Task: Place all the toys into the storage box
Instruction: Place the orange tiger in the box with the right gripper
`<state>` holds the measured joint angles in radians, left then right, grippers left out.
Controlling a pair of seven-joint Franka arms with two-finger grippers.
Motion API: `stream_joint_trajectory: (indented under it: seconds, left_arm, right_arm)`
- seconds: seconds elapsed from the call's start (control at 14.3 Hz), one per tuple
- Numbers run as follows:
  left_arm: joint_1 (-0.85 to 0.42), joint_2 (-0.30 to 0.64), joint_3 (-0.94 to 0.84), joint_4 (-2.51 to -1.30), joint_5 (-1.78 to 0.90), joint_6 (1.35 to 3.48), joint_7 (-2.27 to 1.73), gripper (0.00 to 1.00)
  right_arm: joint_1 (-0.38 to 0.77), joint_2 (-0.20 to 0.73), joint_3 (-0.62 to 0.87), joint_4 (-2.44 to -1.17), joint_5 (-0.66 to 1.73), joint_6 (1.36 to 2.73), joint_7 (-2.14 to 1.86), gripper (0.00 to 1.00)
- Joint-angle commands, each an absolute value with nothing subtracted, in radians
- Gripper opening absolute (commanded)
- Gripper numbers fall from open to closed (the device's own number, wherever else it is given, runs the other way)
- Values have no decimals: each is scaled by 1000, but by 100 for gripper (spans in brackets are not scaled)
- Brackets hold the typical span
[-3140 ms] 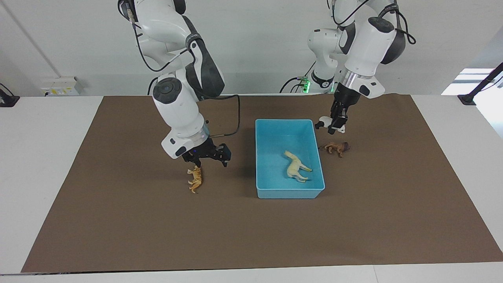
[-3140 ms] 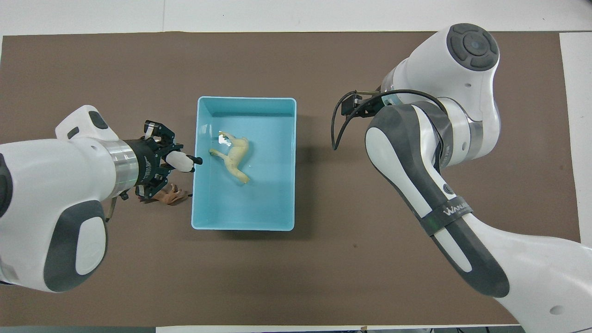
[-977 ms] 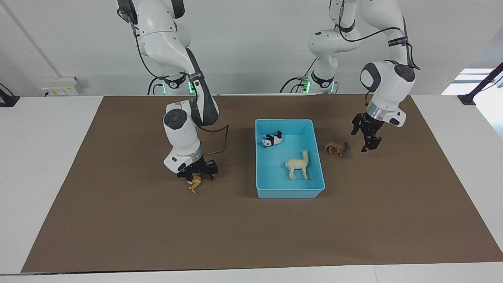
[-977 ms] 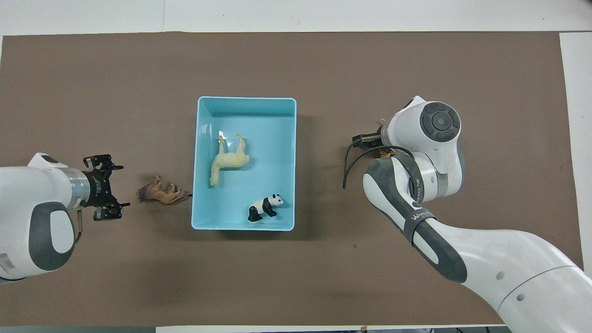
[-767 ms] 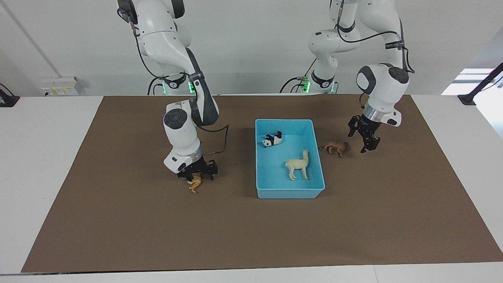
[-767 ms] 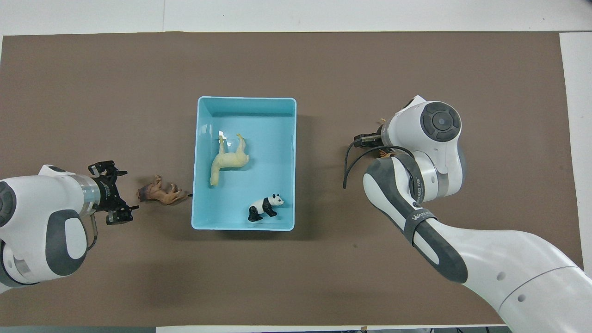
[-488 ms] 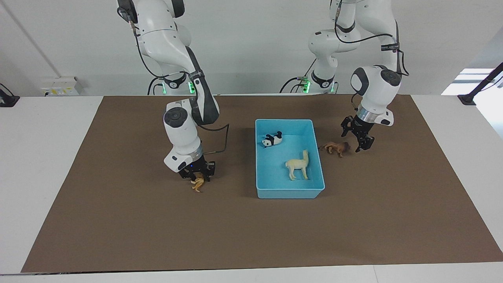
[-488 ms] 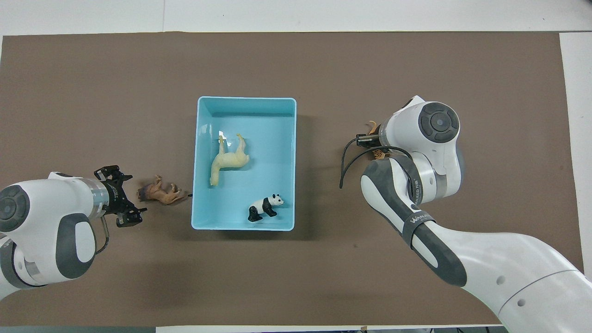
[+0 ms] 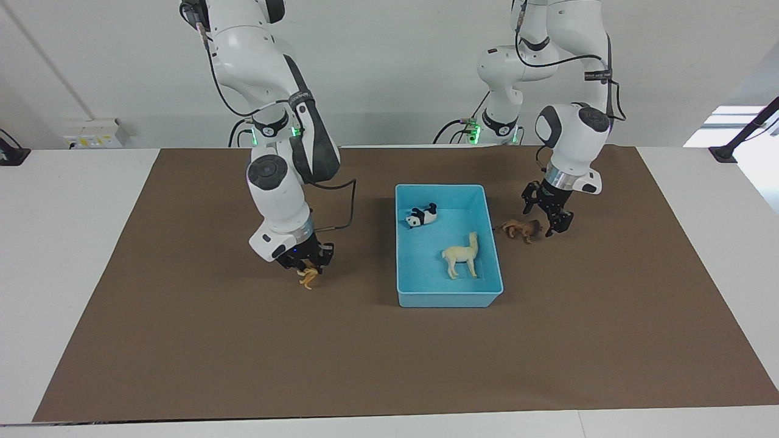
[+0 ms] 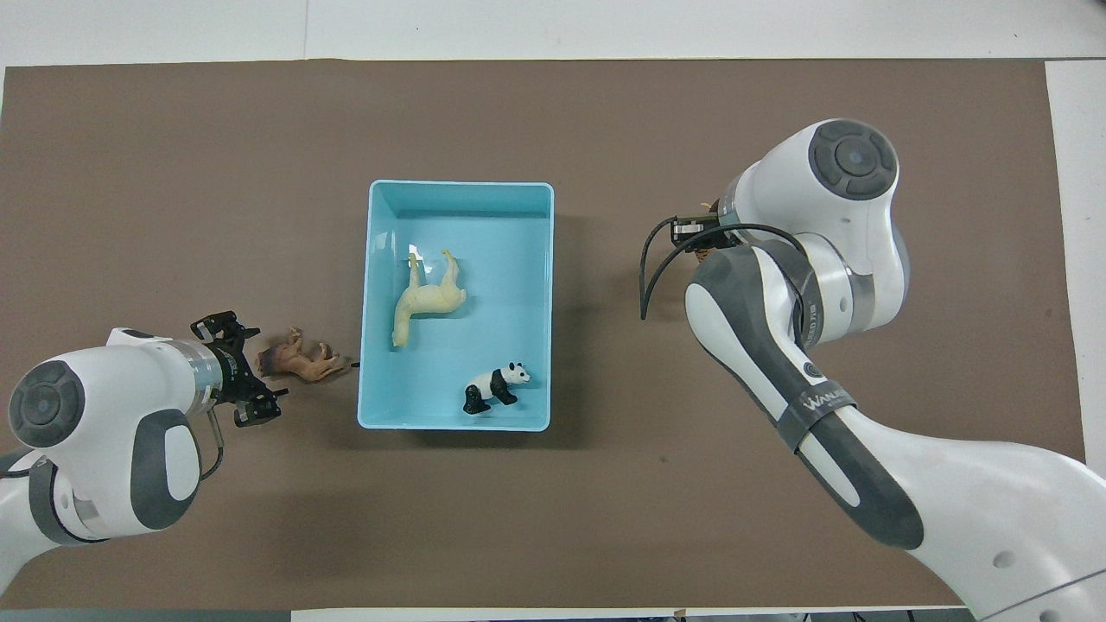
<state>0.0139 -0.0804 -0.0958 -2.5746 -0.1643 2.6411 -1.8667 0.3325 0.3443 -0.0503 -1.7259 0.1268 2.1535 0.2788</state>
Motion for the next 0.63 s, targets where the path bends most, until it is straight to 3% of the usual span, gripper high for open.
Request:
stream_joint_trajectory:
  seconds: [0.0,0.14,0.35,0.42,0.56]
  left_arm:
    - [-6,-67,-87,-2592,-167,2688,-1885,80]
    - [-8,-67,-87,-2592,-167,2689,-1884,54]
    - [-8,-67,-87,-2592,-167,2689,-1881,5]
    - [-8,-66,-86,-2591,-167,2688,-1878,0]
    - [-8,-60,-84,-2574,-167,2680,-1873,0]
  right_arm:
    - [344,350,-31,-1594,245,2094,400,0]
    - [420,359,-15,-1545,293,2120,553,0]
    - [573,364,-15,-1558,285,2255,792,0]
    - [616,362,-15,-1566,285,2287,889,0]
    - [687,370,-15,-1574,285,2298,997,5]
